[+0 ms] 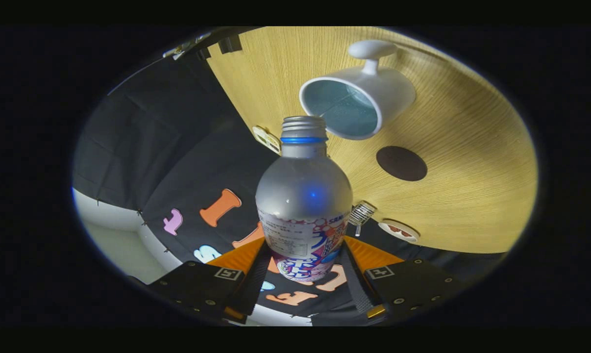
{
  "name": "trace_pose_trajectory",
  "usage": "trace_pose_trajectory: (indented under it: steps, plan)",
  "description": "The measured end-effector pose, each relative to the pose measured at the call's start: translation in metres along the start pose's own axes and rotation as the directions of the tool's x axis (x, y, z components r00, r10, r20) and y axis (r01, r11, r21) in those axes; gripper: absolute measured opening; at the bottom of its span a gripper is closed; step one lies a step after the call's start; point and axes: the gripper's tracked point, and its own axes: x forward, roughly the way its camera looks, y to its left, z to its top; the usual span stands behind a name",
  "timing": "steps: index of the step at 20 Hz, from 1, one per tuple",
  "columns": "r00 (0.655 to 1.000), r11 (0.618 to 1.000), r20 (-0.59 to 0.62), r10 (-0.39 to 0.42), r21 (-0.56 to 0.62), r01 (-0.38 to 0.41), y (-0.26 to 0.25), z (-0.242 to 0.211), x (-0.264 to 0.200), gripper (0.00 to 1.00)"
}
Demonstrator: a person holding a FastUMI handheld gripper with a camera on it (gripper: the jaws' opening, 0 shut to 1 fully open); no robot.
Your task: Take the bottle from table, then pour the juice into the cup, finally place the bottle on the coaster
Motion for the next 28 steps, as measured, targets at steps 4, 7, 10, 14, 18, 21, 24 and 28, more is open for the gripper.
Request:
trace_pose_trajectory:
  steps: [4, 7, 10, 14, 18, 21, 24, 28]
  plan:
    - [1.0, 0.999, -0.005, 0.016, 0.031, -0.016, 0.002, 0.001, 0.0, 0.76]
    - [1.0, 0.999, -0.007, 0.023, 0.046, -0.023, 0.004, 0.0, 0.0, 0.77]
    - [0.999, 0.997, -0.007, 0.039, 0.072, -0.038, 0.006, 0.001, 0.001, 0.77]
    - [0.999, 0.995, 0.005, 0.041, 0.089, -0.041, 0.005, 0.005, -0.004, 0.77]
    - [0.998, 0.99, 0.004, 0.068, 0.127, -0.068, 0.009, 0.004, -0.001, 0.77]
    - [0.998, 0.992, 0.015, 0.057, 0.11, -0.058, 0.008, 0.004, -0.003, 0.77]
    - [0.999, 0.998, 0.023, 0.037, 0.054, -0.039, 0.003, 0.005, -0.001, 0.76]
    - [0.999, 0.995, 0.033, 0.008, -0.099, -0.005, -0.012, 0.006, 0.001, 0.77]
